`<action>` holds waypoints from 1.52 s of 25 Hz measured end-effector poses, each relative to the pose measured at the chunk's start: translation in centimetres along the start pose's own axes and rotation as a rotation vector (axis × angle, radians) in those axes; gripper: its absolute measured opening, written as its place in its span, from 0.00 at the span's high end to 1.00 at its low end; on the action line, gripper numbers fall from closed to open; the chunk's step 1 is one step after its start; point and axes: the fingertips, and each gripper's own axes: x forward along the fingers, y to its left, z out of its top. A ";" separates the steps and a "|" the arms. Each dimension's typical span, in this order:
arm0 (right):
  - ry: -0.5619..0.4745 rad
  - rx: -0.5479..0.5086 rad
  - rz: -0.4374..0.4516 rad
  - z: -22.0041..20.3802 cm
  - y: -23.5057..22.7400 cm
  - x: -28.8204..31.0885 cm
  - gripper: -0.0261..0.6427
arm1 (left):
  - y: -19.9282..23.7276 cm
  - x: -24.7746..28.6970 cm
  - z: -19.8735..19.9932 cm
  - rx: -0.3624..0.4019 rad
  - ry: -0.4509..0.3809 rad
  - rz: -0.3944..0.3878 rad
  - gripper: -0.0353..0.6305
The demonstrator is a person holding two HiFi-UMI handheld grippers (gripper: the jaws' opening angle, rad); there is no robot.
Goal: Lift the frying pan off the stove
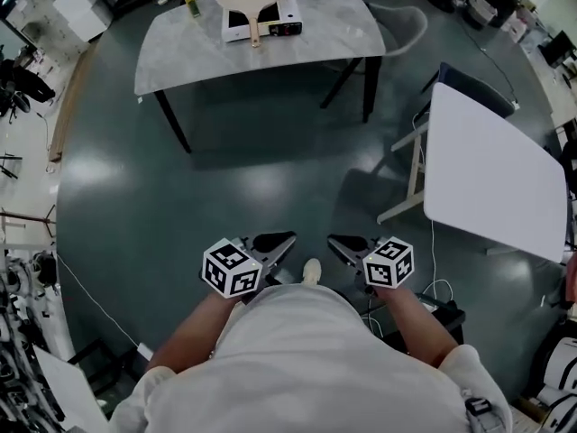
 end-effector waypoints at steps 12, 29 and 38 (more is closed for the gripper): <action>-0.023 0.097 -0.016 7.5 -8.6 3.4 0.83 | 8.9 4.2 7.1 -0.053 -0.055 0.015 0.91; 0.032 0.100 -0.051 29.2 -18.6 16.8 0.77 | 29.5 2.5 22.2 -0.138 -0.187 0.026 0.77; 0.043 0.176 0.056 38.1 -25.6 23.6 0.72 | 37.0 2.9 24.9 -0.234 -0.237 0.123 0.72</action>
